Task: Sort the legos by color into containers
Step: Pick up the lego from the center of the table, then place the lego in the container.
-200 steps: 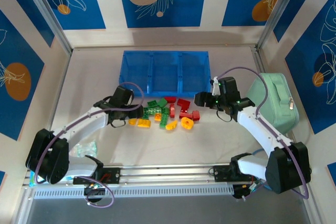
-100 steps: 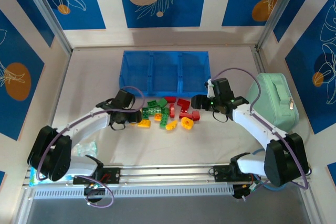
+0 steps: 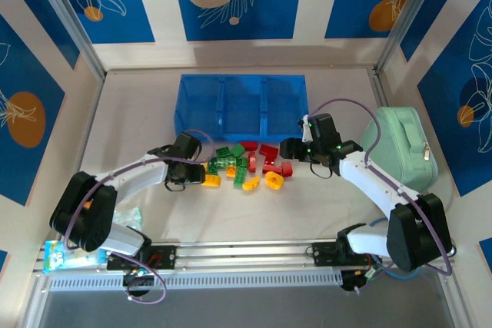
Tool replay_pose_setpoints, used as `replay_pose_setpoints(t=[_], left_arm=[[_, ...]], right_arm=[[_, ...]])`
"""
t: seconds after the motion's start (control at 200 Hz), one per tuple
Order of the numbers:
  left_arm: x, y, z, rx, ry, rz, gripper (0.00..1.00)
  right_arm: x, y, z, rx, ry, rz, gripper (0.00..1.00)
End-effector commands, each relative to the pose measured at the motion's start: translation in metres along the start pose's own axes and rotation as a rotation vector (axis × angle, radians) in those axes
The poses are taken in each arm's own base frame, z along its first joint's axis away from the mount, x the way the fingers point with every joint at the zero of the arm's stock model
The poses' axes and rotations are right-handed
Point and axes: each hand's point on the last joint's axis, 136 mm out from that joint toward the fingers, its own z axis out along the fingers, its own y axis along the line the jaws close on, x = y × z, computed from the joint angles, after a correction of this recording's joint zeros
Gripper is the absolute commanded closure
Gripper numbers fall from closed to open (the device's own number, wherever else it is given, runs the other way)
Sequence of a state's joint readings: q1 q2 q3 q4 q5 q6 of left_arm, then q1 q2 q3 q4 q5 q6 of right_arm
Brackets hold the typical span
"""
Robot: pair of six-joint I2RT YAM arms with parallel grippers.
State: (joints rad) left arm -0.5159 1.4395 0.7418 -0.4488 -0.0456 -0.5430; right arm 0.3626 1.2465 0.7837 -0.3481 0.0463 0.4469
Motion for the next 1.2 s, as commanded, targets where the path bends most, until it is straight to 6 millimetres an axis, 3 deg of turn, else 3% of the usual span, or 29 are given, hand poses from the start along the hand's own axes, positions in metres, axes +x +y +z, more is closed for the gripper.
replay_pose_setpoints(t=[0.0, 0.145, 0.34, 0.645, 0.956, 1.196], left_arm=[[-0.002, 0.002, 0.001, -0.024, -0.021, 0.025, 0.63], [-0.010, 0.001, -0.008, -0.029, -0.051, 0.034, 0.72], [-0.034, -0.004, -0.034, -0.032, -0.129, 0.036, 0.73], [-0.114, -0.023, -0.074, -0.020, -0.279, 0.056, 0.74], [-0.188, -0.022, -0.061, -0.020, -0.310, 0.022, 0.74], [-0.220, -0.014, -0.036, -0.029, -0.281, 0.003, 0.74]], right_arm=[[-0.009, 0.007, -0.007, -0.008, -0.031, 0.003, 0.34], [-0.010, 0.006, -0.009, -0.006, -0.043, 0.007, 0.36], [-0.007, 0.006, -0.009, -0.006, -0.042, 0.008, 0.37], [-0.002, 0.008, -0.010, -0.010, -0.022, 0.017, 0.37], [0.014, 0.015, -0.019, -0.025, 0.013, -0.035, 0.32], [0.032, 0.011, -0.018, -0.012, 0.074, -0.054, 0.32]])
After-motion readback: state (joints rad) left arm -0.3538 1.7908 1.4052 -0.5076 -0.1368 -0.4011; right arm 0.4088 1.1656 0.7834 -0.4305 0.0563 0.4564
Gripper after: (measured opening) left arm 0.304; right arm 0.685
